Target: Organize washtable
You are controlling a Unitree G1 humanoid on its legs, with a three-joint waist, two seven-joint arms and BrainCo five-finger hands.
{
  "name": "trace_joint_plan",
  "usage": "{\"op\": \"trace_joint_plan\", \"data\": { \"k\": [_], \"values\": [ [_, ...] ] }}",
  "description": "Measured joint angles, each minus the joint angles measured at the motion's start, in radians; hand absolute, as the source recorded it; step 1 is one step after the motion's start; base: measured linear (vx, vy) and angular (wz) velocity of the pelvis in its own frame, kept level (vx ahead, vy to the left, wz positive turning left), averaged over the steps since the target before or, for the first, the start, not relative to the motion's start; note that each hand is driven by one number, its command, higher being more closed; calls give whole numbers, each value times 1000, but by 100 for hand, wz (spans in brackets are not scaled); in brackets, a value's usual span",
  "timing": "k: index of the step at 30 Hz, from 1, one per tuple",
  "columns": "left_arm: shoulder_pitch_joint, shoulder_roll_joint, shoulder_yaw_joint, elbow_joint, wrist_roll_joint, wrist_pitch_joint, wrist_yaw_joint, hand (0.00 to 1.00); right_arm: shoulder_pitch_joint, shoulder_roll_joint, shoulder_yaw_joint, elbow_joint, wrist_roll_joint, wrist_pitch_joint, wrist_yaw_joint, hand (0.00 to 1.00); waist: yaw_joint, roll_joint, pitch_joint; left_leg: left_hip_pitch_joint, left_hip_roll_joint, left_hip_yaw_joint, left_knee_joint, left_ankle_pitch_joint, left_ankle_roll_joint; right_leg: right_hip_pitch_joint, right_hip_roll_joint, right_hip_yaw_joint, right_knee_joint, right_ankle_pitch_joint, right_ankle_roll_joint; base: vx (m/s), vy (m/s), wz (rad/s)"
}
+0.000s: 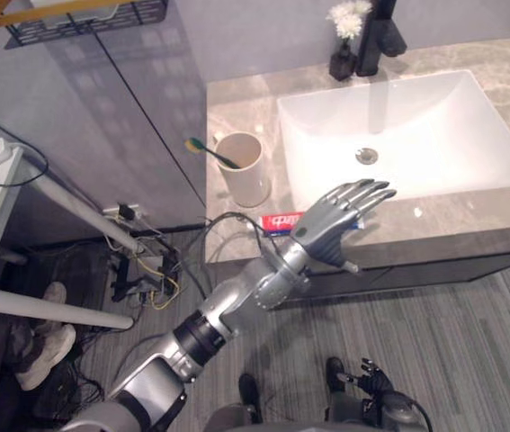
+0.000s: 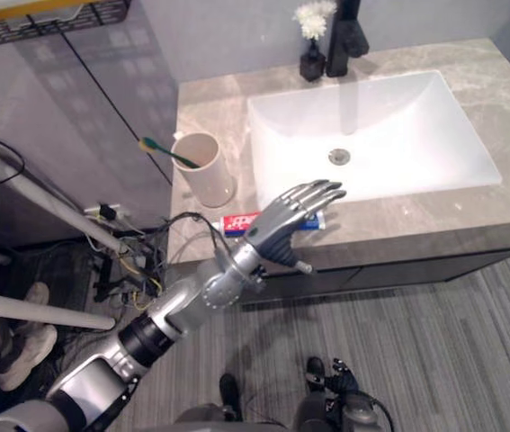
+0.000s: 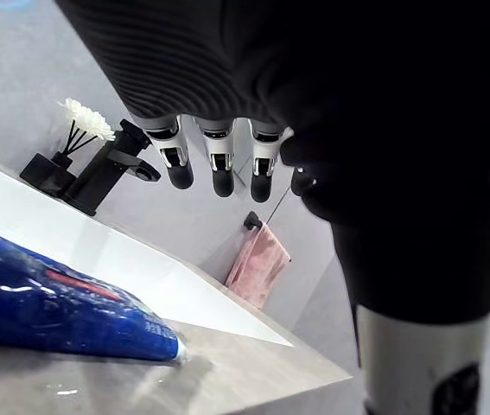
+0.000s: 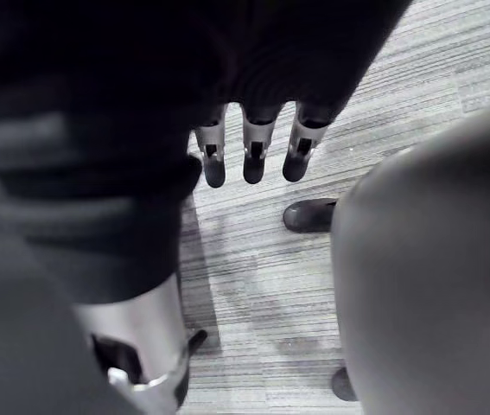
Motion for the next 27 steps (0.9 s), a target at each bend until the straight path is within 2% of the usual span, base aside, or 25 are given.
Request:
{"op": "trace_joint_plan", "data": {
  "k": [7, 13, 17, 27],
  "values": [
    [12, 55, 30, -4, 53, 9, 18, 0, -20, -19, 2, 20, 0, 0, 0, 0, -1, 20, 11, -1, -8, -20, 2, 0, 0, 9, -6, -21, 0, 1, 1, -10, -3, 5],
    [146, 96, 143, -39, 55, 17, 8, 0, -32, -29, 9, 37, 0, 0, 0, 0, -1, 35, 20, 9, -8, -47, 9, 0, 0, 37, -7, -47, -6, 1, 1, -24, -9, 11],
    [226, 105, 184, -76, 55, 21, -7, 0, -30, -35, 29, 39, -2, 1, 1, 0, 3, 35, 21, 9, -7, -69, 12, 0, 0, 57, -6, -69, -18, 1, 1, -25, -6, 16],
    [250, 100, 238, -76, 55, 40, -4, 0, -32, -40, 49, 38, -15, 1, 3, 0, 5, 36, 21, 14, -7, -69, 10, 0, 0, 64, -4, -71, -23, 2, 0, -2, -1, 1]
  ]
}}
